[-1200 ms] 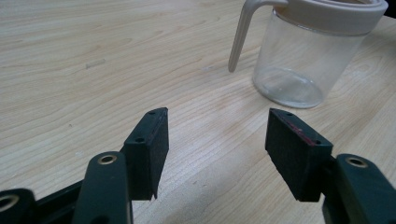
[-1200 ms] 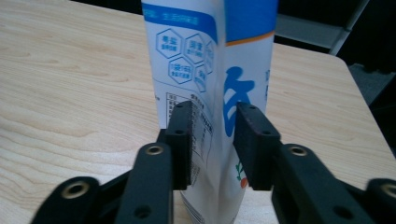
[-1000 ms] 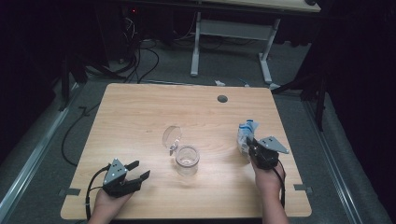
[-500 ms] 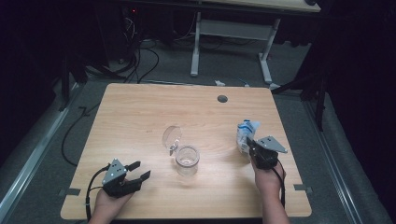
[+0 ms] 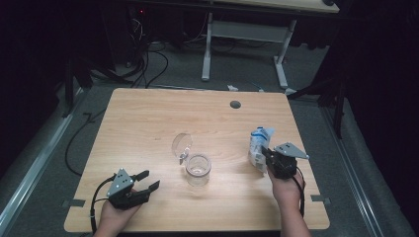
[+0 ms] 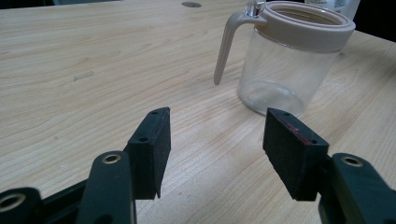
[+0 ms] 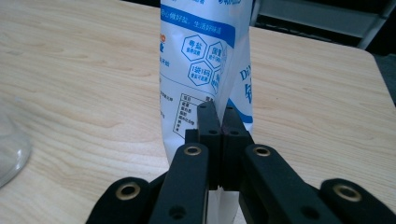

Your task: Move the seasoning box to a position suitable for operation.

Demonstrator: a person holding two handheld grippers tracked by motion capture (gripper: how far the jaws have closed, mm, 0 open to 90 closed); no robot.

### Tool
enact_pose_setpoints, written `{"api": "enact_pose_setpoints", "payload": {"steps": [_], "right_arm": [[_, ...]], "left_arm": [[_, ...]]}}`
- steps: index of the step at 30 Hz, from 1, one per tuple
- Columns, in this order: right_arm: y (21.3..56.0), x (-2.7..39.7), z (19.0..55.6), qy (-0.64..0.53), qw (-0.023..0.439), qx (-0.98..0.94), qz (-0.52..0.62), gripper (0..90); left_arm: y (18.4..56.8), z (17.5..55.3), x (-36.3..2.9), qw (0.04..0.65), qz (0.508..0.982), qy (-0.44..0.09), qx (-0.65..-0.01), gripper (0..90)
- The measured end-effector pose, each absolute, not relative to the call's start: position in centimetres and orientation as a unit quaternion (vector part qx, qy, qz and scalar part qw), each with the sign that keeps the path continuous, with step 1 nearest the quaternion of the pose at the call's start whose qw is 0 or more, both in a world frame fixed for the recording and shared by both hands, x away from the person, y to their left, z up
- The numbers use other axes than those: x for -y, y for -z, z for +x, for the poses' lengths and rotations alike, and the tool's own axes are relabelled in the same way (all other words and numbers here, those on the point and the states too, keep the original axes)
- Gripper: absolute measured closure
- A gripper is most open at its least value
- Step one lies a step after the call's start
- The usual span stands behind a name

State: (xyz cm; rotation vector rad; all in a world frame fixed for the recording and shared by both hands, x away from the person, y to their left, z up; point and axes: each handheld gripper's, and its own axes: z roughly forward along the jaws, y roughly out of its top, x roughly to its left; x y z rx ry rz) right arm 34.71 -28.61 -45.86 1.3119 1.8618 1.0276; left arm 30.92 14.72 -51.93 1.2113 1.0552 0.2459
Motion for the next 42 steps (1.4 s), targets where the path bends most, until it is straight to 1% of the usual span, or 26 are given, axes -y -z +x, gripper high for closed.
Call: {"api": "enact_pose_setpoints", "payload": {"steps": [5, 19, 21, 31, 35, 36, 42], "right_arm": [[45.4, 28.4, 34.5, -0.384, 0.308, -0.718, 0.492, 90.0], [44.0, 27.6, 33.2, -0.368, 0.259, -0.758, 0.473, 90.0], [43.9, 27.6, 33.2, -0.367, 0.258, -0.761, 0.469, 90.0], [42.7, 26.8, 33.3, -0.341, 0.223, -0.79, 0.458, 90.0], [42.5, 26.7, 33.4, -0.33, 0.219, -0.798, 0.455, 90.0], [42.4, 26.7, 33.4, -0.33, 0.211, -0.798, 0.458, 90.0], [42.0, 26.4, 33.4, -0.315, 0.205, -0.808, 0.453, 90.0]], "left_arm": [[52.0, 31.0, -14.7, 0.689, 0.539, -0.108, -0.472, 42.2], [52.1, 31.0, -14.4, 0.686, 0.547, -0.113, -0.466, 41.9], [52.2, 31.0, -14.4, 0.685, 0.549, -0.115, -0.465, 41.9], [52.1, 30.9, -14.4, 0.689, 0.546, -0.112, -0.464, 41.6], [52.0, 30.8, -14.4, 0.69, 0.545, -0.11, -0.463, 41.6], [52.0, 30.8, -14.4, 0.69, 0.547, -0.11, -0.461, 41.2], [52.0, 30.7, -14.3, 0.69, 0.547, -0.109, -0.461, 41.2]]}}
